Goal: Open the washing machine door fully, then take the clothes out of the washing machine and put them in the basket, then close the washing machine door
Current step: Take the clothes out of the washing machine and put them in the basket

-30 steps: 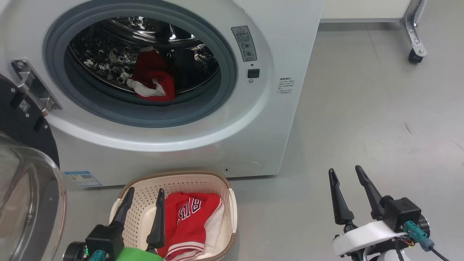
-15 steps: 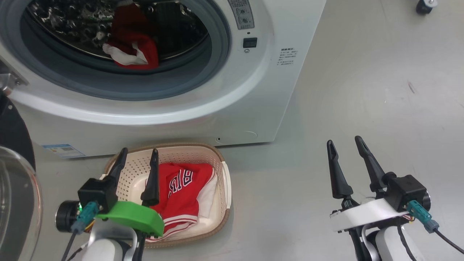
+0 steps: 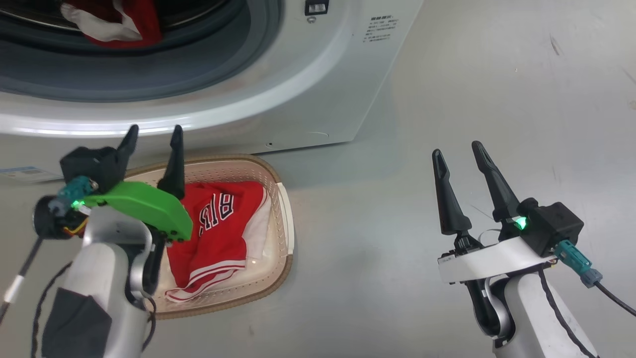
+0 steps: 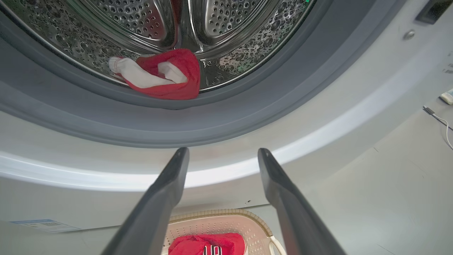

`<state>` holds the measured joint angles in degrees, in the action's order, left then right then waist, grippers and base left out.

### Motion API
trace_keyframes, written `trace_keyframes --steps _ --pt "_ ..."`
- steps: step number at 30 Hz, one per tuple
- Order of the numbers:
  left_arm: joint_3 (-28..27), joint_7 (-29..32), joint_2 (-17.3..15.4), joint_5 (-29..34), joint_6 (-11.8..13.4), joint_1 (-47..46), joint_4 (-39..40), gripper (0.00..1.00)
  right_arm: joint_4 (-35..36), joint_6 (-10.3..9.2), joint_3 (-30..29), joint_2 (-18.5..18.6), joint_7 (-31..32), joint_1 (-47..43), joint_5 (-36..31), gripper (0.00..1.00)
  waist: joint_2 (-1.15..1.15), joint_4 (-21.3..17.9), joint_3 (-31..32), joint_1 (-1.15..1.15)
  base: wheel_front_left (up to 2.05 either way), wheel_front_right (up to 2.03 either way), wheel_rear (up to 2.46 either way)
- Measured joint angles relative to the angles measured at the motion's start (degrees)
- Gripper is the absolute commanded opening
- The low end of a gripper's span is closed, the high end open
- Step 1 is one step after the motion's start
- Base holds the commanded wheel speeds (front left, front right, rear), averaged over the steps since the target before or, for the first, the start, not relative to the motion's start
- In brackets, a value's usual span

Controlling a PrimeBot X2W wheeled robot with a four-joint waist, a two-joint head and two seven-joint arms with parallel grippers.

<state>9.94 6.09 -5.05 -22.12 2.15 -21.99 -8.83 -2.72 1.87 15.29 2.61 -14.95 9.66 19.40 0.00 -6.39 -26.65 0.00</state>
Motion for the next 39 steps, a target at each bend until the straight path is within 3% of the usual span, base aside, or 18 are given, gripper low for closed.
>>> trace_keyframes --steps 19,39 --pt "-6.1 5.2 -8.1 0.7 0.6 -17.8 -7.6 1.00 -0.3 -0.58 4.3 0.0 0.0 5.1 5.8 1.00 0.00 -8.5 -7.5 0.00 0.00 0.00 0.00" --pt "-9.3 10.6 -15.1 3.7 1.9 -31.5 -15.4 1.00 -0.3 -1.01 8.2 0.0 0.0 8.1 9.4 1.00 0.00 -14.4 -11.9 0.00 0.00 0.00 0.00"
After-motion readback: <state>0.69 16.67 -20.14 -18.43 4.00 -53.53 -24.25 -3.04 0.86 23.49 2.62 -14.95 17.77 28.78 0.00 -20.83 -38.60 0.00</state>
